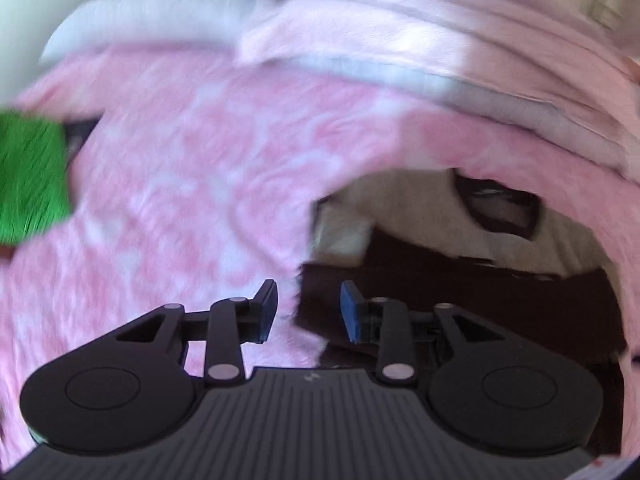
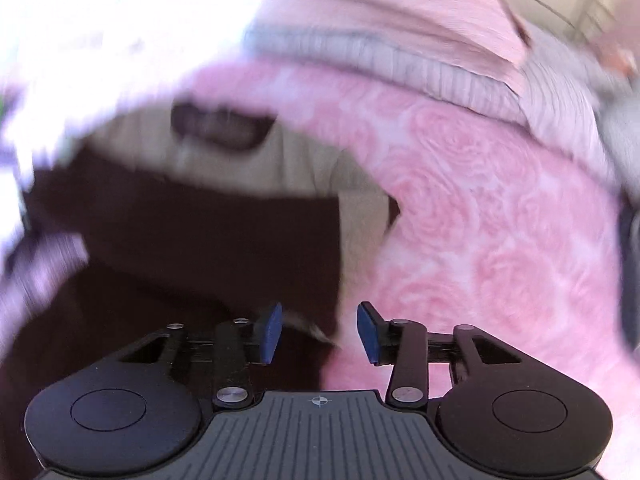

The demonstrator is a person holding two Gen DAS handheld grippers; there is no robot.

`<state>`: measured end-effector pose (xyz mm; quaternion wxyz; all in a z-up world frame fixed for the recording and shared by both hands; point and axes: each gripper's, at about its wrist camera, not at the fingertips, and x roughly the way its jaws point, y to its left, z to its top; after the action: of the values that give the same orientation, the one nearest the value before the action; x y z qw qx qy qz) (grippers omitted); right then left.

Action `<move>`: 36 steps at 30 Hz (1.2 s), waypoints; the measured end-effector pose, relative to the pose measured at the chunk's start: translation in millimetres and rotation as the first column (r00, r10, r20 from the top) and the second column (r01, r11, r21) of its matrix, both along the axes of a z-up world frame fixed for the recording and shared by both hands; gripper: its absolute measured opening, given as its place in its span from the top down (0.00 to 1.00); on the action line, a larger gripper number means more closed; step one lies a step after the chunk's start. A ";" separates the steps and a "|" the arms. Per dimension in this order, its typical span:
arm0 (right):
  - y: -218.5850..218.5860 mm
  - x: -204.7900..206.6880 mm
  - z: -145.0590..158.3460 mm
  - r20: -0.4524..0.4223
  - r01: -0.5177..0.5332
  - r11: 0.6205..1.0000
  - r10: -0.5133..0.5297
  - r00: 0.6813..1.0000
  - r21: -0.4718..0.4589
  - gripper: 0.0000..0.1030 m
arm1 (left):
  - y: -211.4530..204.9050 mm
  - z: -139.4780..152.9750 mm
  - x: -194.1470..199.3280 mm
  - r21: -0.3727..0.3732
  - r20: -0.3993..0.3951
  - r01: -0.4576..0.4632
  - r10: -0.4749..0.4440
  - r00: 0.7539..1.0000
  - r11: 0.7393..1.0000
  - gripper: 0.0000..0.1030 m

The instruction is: Fold clothes

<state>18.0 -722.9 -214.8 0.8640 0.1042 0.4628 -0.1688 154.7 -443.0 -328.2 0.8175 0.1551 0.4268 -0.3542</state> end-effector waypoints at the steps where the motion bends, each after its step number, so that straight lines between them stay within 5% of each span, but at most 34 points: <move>1: -1.8 4.0 -3.8 0.027 0.025 0.999 -0.026 0.999 0.035 0.62 | -5.9 0.4 -6.0 -0.003 0.001 0.056 -0.056 0.998 0.998 0.73; 3: -7.2 18.5 -24.6 -0.001 0.069 0.994 -0.069 0.998 0.087 0.62 | -20.8 -10.4 -12.5 0.024 -0.022 0.144 -0.143 0.989 0.989 0.72; 5: -9.6 29.6 -54.9 -0.145 0.084 0.990 -0.067 0.987 0.115 0.62 | -34.9 -35.5 -12.5 0.074 -0.083 0.190 -0.184 0.979 0.979 0.72; 7: 2.8 29.2 -44.6 -0.132 0.059 0.997 -0.052 0.990 0.049 0.62 | -39.9 -56.0 -11.1 0.138 -0.093 0.188 -0.176 0.980 0.973 0.73; 11: 32.8 -2.1 -18.5 -0.070 0.052 0.998 -0.050 0.996 0.024 0.61 | -24.0 -30.1 -21.9 0.082 -0.079 0.210 -0.203 0.976 0.974 0.76; 15: 68.9 -53.5 -39.0 -0.213 0.102 0.992 -0.084 0.973 0.075 0.61 | 15.6 -23.1 -50.7 0.061 -0.168 0.259 -0.246 0.955 0.964 0.76; 22: 141.8 -168.3 -41.6 -0.358 0.246 0.963 -0.192 0.914 0.111 0.61 | 99.5 -45.3 -128.7 0.225 -0.293 0.427 -0.357 0.887 0.876 0.76; 27: 165.9 -183.1 -35.5 -0.499 0.302 0.942 -0.193 0.845 0.148 0.61 | 125.3 -30.9 -140.7 0.313 -0.356 0.520 -0.409 0.840 0.795 0.75; 30: 169.9 -172.3 -2.4 -0.430 0.296 0.942 -0.206 0.879 0.155 0.61 | 128.3 -4.4 -135.6 0.352 -0.334 0.485 -0.376 0.864 0.800 0.75; 36: 176.7 -148.3 90.6 -0.182 0.212 0.956 -0.176 0.968 0.204 0.61 | 122.2 87.1 -142.5 0.246 -0.223 0.447 -0.399 0.889 0.860 0.58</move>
<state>-130.4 -546.2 -124.3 0.7857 0.2311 0.5347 -0.2081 12.1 -320.7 -241.1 0.6494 0.3339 0.4955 -0.4704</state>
